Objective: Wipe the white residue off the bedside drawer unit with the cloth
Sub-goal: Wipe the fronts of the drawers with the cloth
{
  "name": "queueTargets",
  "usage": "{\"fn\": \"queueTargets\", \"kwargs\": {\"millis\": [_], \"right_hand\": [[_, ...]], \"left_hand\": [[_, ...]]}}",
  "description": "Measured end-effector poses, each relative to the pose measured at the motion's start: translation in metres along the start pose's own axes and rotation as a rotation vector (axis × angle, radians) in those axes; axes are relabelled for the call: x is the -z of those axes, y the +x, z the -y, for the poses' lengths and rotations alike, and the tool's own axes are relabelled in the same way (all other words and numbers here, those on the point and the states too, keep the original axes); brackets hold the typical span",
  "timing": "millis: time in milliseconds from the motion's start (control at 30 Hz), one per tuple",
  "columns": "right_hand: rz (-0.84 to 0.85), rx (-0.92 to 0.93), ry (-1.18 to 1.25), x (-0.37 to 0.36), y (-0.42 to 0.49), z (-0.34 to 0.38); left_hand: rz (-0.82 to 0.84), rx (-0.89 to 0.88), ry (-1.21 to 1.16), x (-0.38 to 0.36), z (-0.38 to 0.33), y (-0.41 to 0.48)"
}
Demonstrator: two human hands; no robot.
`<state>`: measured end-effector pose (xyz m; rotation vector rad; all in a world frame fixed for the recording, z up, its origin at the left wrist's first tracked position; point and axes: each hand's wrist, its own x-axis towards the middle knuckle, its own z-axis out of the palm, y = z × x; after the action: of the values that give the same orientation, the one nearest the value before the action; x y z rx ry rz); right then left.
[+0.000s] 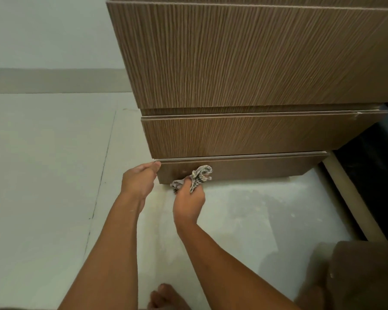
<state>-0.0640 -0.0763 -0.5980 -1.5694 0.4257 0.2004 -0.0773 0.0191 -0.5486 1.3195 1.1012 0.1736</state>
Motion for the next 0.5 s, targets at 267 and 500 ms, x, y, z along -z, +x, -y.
{"fn": "queueTargets", "kwargs": {"millis": [267, 500], "right_hand": [[0.472, 0.028, -0.124, -0.019, -0.033, -0.006], [0.564, 0.097, -0.34, 0.015, -0.005, -0.012]], "left_hand": [[-0.009, 0.075, 0.14, 0.006, -0.022, -0.002], [-0.005, 0.041, 0.162, 0.006, -0.024, -0.001]]}}
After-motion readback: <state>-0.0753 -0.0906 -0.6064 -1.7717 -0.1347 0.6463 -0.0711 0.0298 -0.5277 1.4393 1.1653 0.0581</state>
